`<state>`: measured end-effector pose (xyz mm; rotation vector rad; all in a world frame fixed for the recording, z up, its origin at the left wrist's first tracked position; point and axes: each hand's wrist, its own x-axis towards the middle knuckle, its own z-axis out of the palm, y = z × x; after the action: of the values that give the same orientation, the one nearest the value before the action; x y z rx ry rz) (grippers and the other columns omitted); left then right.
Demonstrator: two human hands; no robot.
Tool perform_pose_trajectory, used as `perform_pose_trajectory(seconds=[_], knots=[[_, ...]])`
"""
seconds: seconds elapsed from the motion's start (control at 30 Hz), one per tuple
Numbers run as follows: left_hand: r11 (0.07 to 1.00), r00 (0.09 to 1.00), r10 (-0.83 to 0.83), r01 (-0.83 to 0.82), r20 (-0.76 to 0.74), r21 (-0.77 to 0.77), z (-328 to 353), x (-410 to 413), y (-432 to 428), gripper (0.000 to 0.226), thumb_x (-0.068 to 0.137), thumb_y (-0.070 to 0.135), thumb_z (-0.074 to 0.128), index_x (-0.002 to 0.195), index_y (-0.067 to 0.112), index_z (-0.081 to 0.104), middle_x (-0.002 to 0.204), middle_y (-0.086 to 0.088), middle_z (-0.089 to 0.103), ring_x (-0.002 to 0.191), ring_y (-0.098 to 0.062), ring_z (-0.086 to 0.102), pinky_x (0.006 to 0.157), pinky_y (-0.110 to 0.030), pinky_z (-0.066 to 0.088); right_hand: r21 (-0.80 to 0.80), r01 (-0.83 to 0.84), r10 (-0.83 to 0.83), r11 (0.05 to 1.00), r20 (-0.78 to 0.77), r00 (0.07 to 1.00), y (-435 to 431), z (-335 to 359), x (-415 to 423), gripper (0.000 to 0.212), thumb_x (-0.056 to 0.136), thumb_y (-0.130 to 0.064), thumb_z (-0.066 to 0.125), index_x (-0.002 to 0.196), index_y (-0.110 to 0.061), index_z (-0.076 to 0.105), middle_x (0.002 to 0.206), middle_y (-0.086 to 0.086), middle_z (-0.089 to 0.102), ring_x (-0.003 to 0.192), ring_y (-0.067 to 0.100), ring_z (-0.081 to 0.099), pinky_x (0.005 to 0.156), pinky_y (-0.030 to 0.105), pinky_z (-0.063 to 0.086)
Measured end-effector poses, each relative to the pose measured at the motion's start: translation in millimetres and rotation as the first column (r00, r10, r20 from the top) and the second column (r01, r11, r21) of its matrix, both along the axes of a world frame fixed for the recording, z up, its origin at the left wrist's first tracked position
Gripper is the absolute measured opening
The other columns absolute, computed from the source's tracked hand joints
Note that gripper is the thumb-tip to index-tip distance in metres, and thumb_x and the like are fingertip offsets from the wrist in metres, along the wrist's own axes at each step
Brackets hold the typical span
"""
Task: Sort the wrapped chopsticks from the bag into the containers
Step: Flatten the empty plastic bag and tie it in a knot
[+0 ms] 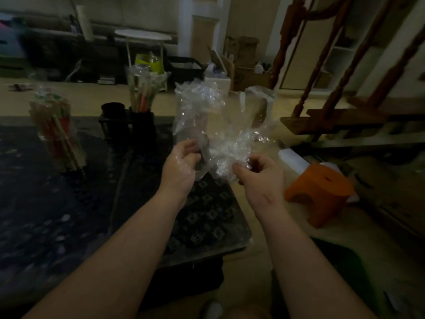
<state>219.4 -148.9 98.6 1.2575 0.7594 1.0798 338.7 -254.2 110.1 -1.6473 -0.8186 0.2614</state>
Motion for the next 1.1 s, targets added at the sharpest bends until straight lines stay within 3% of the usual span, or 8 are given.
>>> perform_pose_trajectory(seconds=[0.13, 0.33, 0.5, 0.6, 0.67, 0.87, 1.0, 1.1], knots=[[0.989, 0.996, -0.086, 0.088, 0.027, -0.117, -4, 42, -30, 0.034, 0.092, -0.005, 0.049, 0.095, 0.025, 0.064, 0.085, 0.012, 0.070, 0.087, -0.012, 0.065, 0.083, -0.030, 0.053, -0.052, 0.096, -0.095, 0.994, 0.017, 0.995, -44, -15, 29, 0.015, 0.083, -0.026, 0.077, 0.081, -0.030, 0.062, 0.082, -0.003, 0.064, 0.079, 0.016, 0.062, 0.067, 0.029, 0.053], [0.976, 0.977, -0.187, 0.172, -0.106, -0.134, -28, 97, -67, 0.033, 0.092, 0.006, 0.053, 0.119, 0.022, 0.063, 0.120, 0.004, 0.064, 0.108, -0.014, 0.061, 0.095, -0.032, 0.050, -0.110, 0.260, -0.270, 0.959, -0.089, 0.959, -108, -52, 73, 0.029, 0.083, -0.025, 0.077, 0.110, -0.017, 0.066, 0.097, -0.006, 0.064, 0.091, 0.011, 0.061, 0.068, 0.020, 0.046], [0.955, 0.947, -0.282, 0.262, -0.154, -0.137, -46, 140, -95, 0.026, 0.092, 0.006, 0.056, 0.110, 0.025, 0.059, 0.116, 0.006, 0.062, 0.098, -0.009, 0.056, 0.078, -0.020, 0.045, -0.136, 0.328, -0.349, 0.935, -0.176, 0.920, -151, -71, 100, 0.034, 0.085, -0.021, 0.075, 0.108, -0.028, 0.051, 0.094, -0.016, 0.056, 0.086, 0.004, 0.057, 0.063, 0.018, 0.041], [0.940, 0.920, -0.335, 0.311, -0.204, -0.142, -55, 165, -109, 0.030, 0.092, 0.003, 0.053, 0.117, 0.019, 0.058, 0.112, 0.008, 0.059, 0.093, -0.004, 0.053, 0.066, -0.008, 0.041, -0.126, 0.361, -0.381, 0.924, -0.252, 0.889, -172, -81, 115, 0.039, 0.085, -0.016, 0.074, 0.108, -0.031, 0.047, 0.092, -0.021, 0.052, 0.081, -0.005, 0.051, 0.061, 0.015, 0.038], [0.932, 0.901, -0.359, 0.331, -0.244, -0.149, -62, 181, -117, 0.036, 0.093, 0.003, 0.051, 0.125, 0.016, 0.058, 0.119, 0.004, 0.059, 0.098, -0.006, 0.053, 0.068, -0.011, 0.041, -0.145, 0.403, -0.428, 0.904, -0.252, 0.868, -185, -89, 127, 0.038, 0.086, -0.016, 0.074, 0.111, -0.030, 0.049, 0.095, -0.021, 0.053, 0.083, -0.005, 0.050, 0.064, 0.013, 0.037], [0.896, 0.839, -0.442, 0.398, -0.316, -0.197, -85, 214, -142, 0.033, 0.096, 0.009, 0.050, 0.125, 0.023, 0.055, 0.125, 0.003, 0.057, 0.110, -0.012, 0.052, 0.087, -0.027, 0.039, -0.301, 0.543, -0.605, 0.784, -0.172, 0.777, -218, -124, 158, 0.036, 0.084, -0.023, 0.076, 0.117, -0.018, 0.064, 0.113, -0.003, 0.066, 0.106, 0.018, 0.060, 0.088, 0.033, 0.050], [0.898, 0.823, -0.438, 0.386, -0.362, -0.211, -93, 226, -147, 0.033, 0.097, 0.012, 0.049, 0.128, 0.024, 0.056, 0.124, 0.006, 0.057, 0.113, -0.013, 0.052, 0.091, -0.028, 0.039, -0.425, 0.559, -0.663, 0.712, -0.145, 0.734, -232, -147, 168, 0.032, 0.083, -0.026, 0.077, 0.111, -0.019, 0.065, 0.109, -0.002, 0.064, 0.103, 0.021, 0.059, 0.091, 0.040, 0.051], [0.900, 0.815, -0.434, 0.377, -0.384, -0.217, -98, 232, -148, 0.032, 0.097, 0.013, 0.049, 0.126, 0.027, 0.056, 0.125, 0.008, 0.057, 0.111, -0.012, 0.051, 0.091, -0.030, 0.040, -0.461, 0.565, -0.681, 0.685, -0.127, 0.722, -238, -161, 171, 0.025, 0.084, -0.024, 0.076, 0.106, -0.022, 0.063, 0.108, -0.002, 0.063, 0.102, 0.020, 0.059, 0.088, 0.038, 0.050]])
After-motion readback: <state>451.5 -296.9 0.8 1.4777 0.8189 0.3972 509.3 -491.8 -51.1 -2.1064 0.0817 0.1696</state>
